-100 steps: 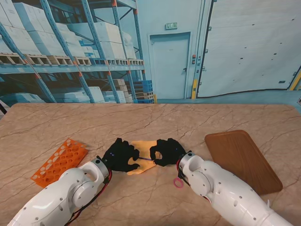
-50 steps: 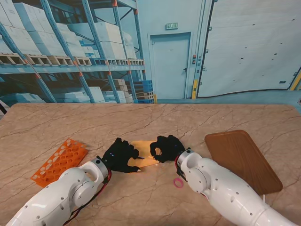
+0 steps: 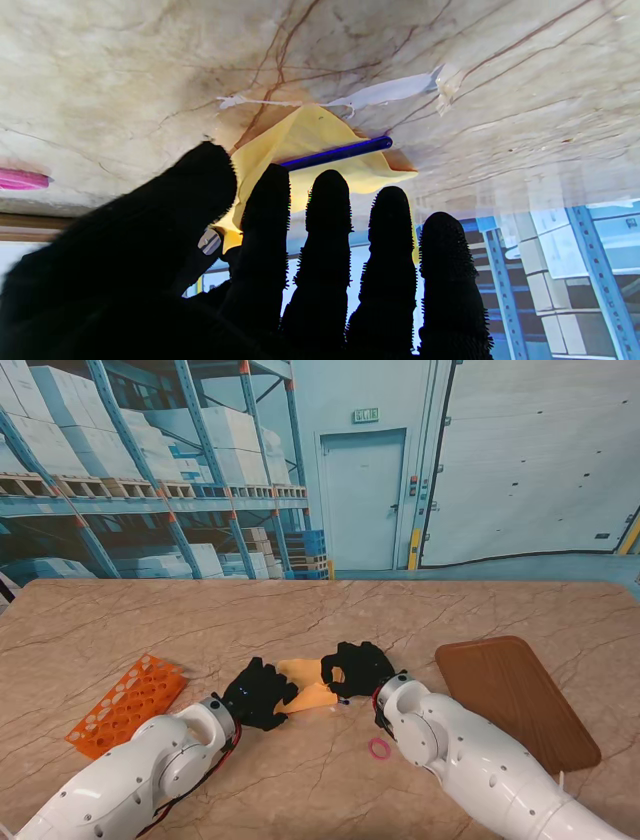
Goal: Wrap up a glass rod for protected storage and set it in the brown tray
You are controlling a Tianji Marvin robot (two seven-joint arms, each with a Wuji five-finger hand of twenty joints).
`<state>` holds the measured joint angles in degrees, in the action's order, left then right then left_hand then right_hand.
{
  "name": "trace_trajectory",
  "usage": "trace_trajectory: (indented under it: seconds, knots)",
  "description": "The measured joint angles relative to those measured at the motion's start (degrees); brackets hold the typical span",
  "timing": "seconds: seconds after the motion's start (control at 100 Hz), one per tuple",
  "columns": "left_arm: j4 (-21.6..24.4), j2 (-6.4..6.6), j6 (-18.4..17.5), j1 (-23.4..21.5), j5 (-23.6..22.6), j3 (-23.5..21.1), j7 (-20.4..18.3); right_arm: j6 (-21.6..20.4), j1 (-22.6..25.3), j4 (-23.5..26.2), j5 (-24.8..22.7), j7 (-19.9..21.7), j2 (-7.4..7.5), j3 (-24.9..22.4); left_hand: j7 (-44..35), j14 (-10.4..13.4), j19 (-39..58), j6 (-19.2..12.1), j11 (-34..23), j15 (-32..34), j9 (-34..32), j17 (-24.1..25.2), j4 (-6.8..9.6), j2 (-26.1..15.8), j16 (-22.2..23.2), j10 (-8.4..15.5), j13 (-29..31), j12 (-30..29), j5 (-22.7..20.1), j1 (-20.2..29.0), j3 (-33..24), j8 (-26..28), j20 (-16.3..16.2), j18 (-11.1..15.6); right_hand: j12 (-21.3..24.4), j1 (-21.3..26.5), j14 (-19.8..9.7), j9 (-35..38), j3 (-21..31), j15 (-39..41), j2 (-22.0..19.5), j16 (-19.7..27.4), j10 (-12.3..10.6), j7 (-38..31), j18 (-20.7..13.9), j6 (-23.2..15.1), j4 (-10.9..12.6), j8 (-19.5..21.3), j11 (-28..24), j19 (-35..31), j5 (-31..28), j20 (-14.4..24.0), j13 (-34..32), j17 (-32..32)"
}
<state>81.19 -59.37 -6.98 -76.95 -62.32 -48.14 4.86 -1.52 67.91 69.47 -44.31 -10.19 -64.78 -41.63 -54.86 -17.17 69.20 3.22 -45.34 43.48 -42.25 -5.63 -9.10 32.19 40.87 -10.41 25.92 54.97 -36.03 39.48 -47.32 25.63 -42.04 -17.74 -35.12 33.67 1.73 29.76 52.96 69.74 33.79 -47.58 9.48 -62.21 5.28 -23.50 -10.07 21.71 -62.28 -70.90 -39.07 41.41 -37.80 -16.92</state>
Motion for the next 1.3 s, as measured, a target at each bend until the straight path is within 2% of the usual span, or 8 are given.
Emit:
trace_trajectory:
  seconds: [0.05,0.16,0.54,0.86,1.02,1.18,1.24,1.3]
  knots:
    - [-0.40,-0.02,0.80,0.31,0.18,0.68,1.08,0.37,0.04,0.11,0.04,0.08,0.00,-0.02,-2.11,0.00,0.39,-1.28,0.00,0.68,-1.62,-0.61,0.00,-0.21,0.00,1.06,0.57,2.29,-0.59,2.02,-0.13,-0.08,-0.01,0.00,0.01,0.01,0.01,0.00,-0.01,0.00,0.00,0.01,0.33,0.00,0.01,0.24,0.00,0.04,0.00,0.00,0.00,0.00,0.00,0.01]
    - [-1.49,-0.20,2.71,1.52,0.37,2.46,2.49,1.26,0.13,0.36,0.04,0.19,-0.02,-0.02,-4.58,0.00,0.50,-1.91,0.00,1.43,-2.92,-1.34,0.00,-1.90,0.02,1.08,0.61,3.82,-2.31,3.84,-0.13,-0.09,-0.01,0.00,0.02,0.02,0.02,0.00,-0.01,0.00,0.00,0.07,0.42,0.00,0.01,0.47,0.00,0.07,0.00,0.00,0.00,-0.03,0.00,0.05]
    - [-7.80,-1.73,6.55,7.37,3.75,8.09,5.57,2.72,-0.61,-0.67,1.51,0.15,-0.57,0.53,-5.09,0.01,0.97,-2.07,0.00,2.04,-2.95,-1.75,-0.01,-1.90,0.02,1.10,1.24,3.86,-2.35,3.89,-0.09,-0.63,-0.01,0.01,0.65,0.04,0.61,-0.01,-0.47,-0.02,0.00,0.65,0.45,0.00,0.04,0.48,0.00,0.06,0.00,0.01,0.07,-0.65,0.42,0.14]
    - [-9.88,-2.61,8.19,9.30,5.22,9.41,7.20,4.56,-1.71,-1.88,2.00,-0.18,-1.04,1.54,-5.69,0.20,0.97,-2.61,0.09,2.06,-2.95,-1.76,-0.02,-1.90,0.02,1.11,1.24,3.86,-2.35,4.36,0.03,-0.64,-0.01,0.06,0.66,0.04,0.78,-0.02,-0.48,-0.02,0.00,0.73,0.50,0.00,0.04,0.56,0.00,0.07,0.00,0.01,0.07,-0.70,1.35,0.22]
    - [-11.73,-3.09,9.33,11.23,6.72,11.71,7.77,5.64,-1.72,-1.95,2.26,-0.24,-1.20,1.60,-5.69,0.27,0.97,-2.61,0.47,2.06,-2.86,-1.76,-0.02,-3.05,0.02,1.11,1.24,3.86,-2.35,4.40,0.10,-0.64,-0.01,0.09,0.68,0.05,0.79,-0.66,-0.48,-0.02,0.00,0.75,0.57,0.00,0.05,0.58,0.00,0.07,-0.02,0.01,0.08,-0.78,1.35,0.25]
    - [-14.57,-4.10,11.39,13.68,9.92,14.64,7.84,6.33,-1.95,-2.47,2.82,-0.32,-1.38,2.12,-5.69,0.36,0.97,-2.62,1.82,1.84,-0.76,-1.36,-0.02,-3.05,0.02,1.13,-0.07,3.01,-2.35,4.40,0.85,-0.64,0.00,0.33,0.69,0.05,0.79,-0.66,-0.48,-0.02,0.00,0.77,0.58,0.00,0.06,0.59,0.00,0.07,-0.03,0.02,0.44,-1.24,1.35,0.32]
    - [-15.71,-4.47,11.93,14.65,10.10,15.91,7.88,6.65,-2.37,-3.08,2.90,-0.43,-1.48,2.77,-5.70,0.43,0.97,-2.70,1.95,1.43,2.16,-0.56,0.31,-5.69,-0.57,1.16,-1.89,1.66,-1.45,4.43,0.15,-0.64,0.17,0.84,0.76,0.05,0.79,-0.73,-0.48,-0.02,0.00,0.78,0.58,0.00,0.06,0.61,0.00,0.07,-0.04,0.02,0.85,-1.35,1.35,0.34]
    - [-16.82,-4.81,12.18,15.66,10.11,17.17,8.34,7.05,-2.85,-3.80,2.88,-0.53,-1.57,3.51,-7.74,0.56,0.92,-3.39,3.22,0.12,4.86,0.60,0.33,-5.69,-1.16,1.27,-3.80,0.23,-1.20,4.52,1.18,0.46,0.62,1.32,0.77,0.05,0.79,-1.43,-0.48,-0.02,-0.17,0.83,0.68,0.00,0.07,1.89,0.05,0.07,-0.14,0.02,3.88,-1.37,1.35,0.34]
